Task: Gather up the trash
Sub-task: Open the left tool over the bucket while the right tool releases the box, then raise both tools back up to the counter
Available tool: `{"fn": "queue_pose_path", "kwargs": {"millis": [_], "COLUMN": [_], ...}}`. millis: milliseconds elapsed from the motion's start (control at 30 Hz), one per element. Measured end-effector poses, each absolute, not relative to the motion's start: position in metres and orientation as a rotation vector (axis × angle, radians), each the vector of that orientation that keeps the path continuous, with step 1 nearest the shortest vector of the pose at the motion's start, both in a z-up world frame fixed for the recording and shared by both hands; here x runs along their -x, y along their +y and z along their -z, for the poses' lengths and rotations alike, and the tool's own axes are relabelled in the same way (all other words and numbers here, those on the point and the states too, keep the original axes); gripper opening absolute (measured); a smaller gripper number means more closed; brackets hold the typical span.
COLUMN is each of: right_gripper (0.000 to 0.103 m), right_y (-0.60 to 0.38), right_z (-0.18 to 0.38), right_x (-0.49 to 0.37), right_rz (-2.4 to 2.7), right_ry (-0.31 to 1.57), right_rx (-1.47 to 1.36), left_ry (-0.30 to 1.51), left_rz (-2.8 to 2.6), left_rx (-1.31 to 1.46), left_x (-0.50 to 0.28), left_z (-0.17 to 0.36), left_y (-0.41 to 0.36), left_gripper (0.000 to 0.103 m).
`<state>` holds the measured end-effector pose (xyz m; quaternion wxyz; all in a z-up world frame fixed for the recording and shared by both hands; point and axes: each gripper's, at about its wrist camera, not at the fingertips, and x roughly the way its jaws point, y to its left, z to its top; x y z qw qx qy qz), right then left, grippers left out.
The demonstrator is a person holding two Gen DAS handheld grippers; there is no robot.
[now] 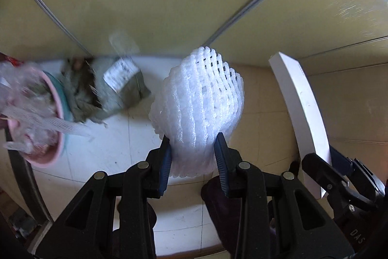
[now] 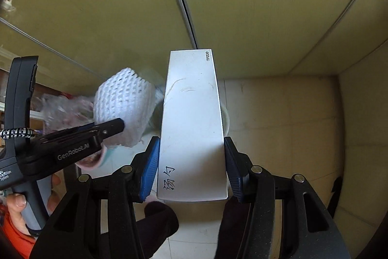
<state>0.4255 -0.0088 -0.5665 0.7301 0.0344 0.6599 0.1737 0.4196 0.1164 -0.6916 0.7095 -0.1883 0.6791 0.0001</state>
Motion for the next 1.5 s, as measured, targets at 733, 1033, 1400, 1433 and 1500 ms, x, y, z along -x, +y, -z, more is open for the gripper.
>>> {"fn": "queue_pose_path", "kwargs": {"millis": [733, 1033, 1400, 1433, 1500], "right_gripper": [0.048, 0.048, 0.048, 0.048, 0.048], "right_y": [-0.011, -0.043, -0.105, -0.112, -0.122], "right_z": [0.608, 0.443, 0.23, 0.214, 0.188], "right_x": [-0.431, -0.438, -0.442, -0.443, -0.445], "right_rz": [-0.383, -0.386, -0.469, -0.48, -0.504], "right_ry": [1.456, 1.289, 0.983, 0.954, 0.909], "right_rx": [-0.041, -0.05, -0.085, -0.081, -0.069], "left_ry": [1.516, 1.356, 1.012, 0.989, 0.935], "left_rz": [-0.013, -0.041, -0.102, -0.106, -0.118], "left_rx": [0.324, 0.318, 0.275, 0.275, 0.272], "left_x": [-0.435, -0.432, -0.429, -0.43, -0.431], "left_z": [0.724, 0.536, 0.285, 0.271, 0.239], "left_y": [0.097, 0.098, 0.063, 0.059, 0.05], "left_gripper": [0.052, 0.052, 0.058, 0.058, 0.058]}}
